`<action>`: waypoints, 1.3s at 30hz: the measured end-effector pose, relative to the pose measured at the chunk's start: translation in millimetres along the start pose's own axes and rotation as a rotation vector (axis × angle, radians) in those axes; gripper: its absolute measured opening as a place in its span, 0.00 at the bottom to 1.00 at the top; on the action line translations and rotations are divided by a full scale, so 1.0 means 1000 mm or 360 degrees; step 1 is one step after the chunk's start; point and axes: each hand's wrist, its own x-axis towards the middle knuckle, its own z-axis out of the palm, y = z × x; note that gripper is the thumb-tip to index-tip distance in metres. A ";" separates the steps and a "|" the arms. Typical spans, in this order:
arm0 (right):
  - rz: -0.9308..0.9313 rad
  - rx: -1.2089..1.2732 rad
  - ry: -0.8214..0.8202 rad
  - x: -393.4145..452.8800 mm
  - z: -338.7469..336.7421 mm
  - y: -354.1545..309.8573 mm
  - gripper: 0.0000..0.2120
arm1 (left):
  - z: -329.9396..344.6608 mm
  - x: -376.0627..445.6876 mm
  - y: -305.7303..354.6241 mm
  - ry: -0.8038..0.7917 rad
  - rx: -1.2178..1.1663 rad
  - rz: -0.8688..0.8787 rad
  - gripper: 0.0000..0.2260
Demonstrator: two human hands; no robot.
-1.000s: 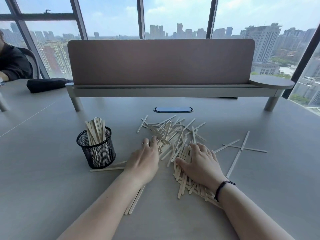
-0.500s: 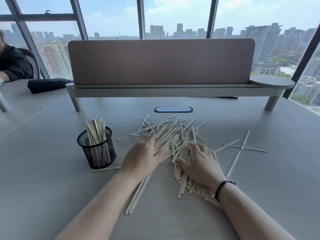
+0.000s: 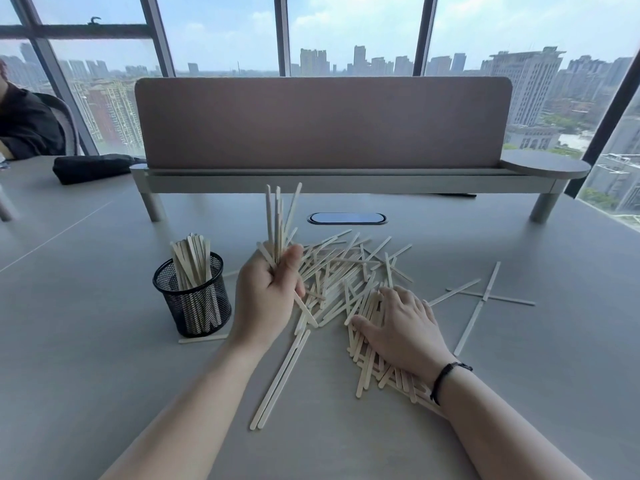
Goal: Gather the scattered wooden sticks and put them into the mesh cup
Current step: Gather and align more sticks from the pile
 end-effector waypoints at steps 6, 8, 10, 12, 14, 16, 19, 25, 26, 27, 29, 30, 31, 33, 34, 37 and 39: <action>-0.0004 0.0011 0.0001 -0.002 -0.003 -0.003 0.35 | 0.001 0.000 -0.015 0.0185 -0.0337 -0.0281 0.17; -0.0013 0.0021 0.0003 -0.003 -0.003 -0.003 0.34 | 0.002 0.001 -0.016 0.0234 -0.0434 -0.0346 0.17; -0.0006 0.0027 0.0002 -0.003 -0.004 -0.003 0.34 | 0.002 0.002 -0.017 0.0258 -0.0431 -0.0313 0.17; 0.0005 0.0039 0.0003 -0.004 -0.004 -0.003 0.33 | 0.001 0.002 -0.020 0.0236 -0.0365 -0.0242 0.18; 0.0015 0.0060 0.0019 -0.004 -0.005 -0.004 0.32 | 0.001 0.001 -0.024 0.0189 -0.0294 -0.0221 0.19; 0.0032 0.0097 0.0031 -0.004 -0.006 -0.006 0.33 | 0.001 -0.001 -0.027 0.0152 -0.0243 -0.0248 0.21; 0.0063 0.0087 0.0104 -0.004 -0.006 -0.006 0.40 | 0.004 -0.006 -0.032 0.0080 -0.0088 -0.0231 0.22; 0.0142 -0.0340 0.0406 0.010 -0.020 -0.025 0.42 | 0.006 -0.013 -0.036 0.0016 -0.0027 -0.0260 0.27; 0.0170 -0.0358 0.0346 0.015 -0.019 -0.028 0.43 | 0.005 -0.013 -0.036 0.0007 -0.0038 -0.0275 0.29; 0.0185 -0.0388 0.0284 0.019 -0.018 -0.031 0.44 | 0.004 -0.014 -0.035 -0.0007 -0.0058 -0.0290 0.30; 0.0188 -0.0448 0.0156 0.026 -0.016 -0.036 0.44 | 0.003 -0.016 -0.033 -0.0046 -0.0104 -0.0316 0.32; 0.0196 -0.0463 0.0077 0.028 -0.017 -0.039 0.42 | 0.003 -0.017 -0.032 -0.0059 -0.0106 -0.0322 0.32; 0.0207 -0.0469 -0.0010 0.030 -0.018 -0.042 0.39 | 0.002 -0.018 -0.032 -0.0065 -0.0098 -0.0327 0.32; 0.0214 -0.0466 -0.0150 0.036 -0.021 -0.047 0.30 | 0.001 -0.019 -0.030 -0.0075 -0.0090 -0.0334 0.32; 0.0205 -0.0460 -0.0193 0.040 -0.022 -0.049 0.26 | 0.000 -0.019 -0.030 -0.0082 -0.0097 -0.0337 0.32; 0.0161 -0.0429 -0.0285 0.048 -0.023 -0.055 0.17 | 0.000 -0.020 -0.030 -0.0105 -0.0110 -0.0343 0.32; 0.0139 -0.0442 -0.0296 0.051 -0.022 -0.057 0.11 | 0.001 -0.020 -0.031 -0.0110 -0.0104 -0.0342 0.31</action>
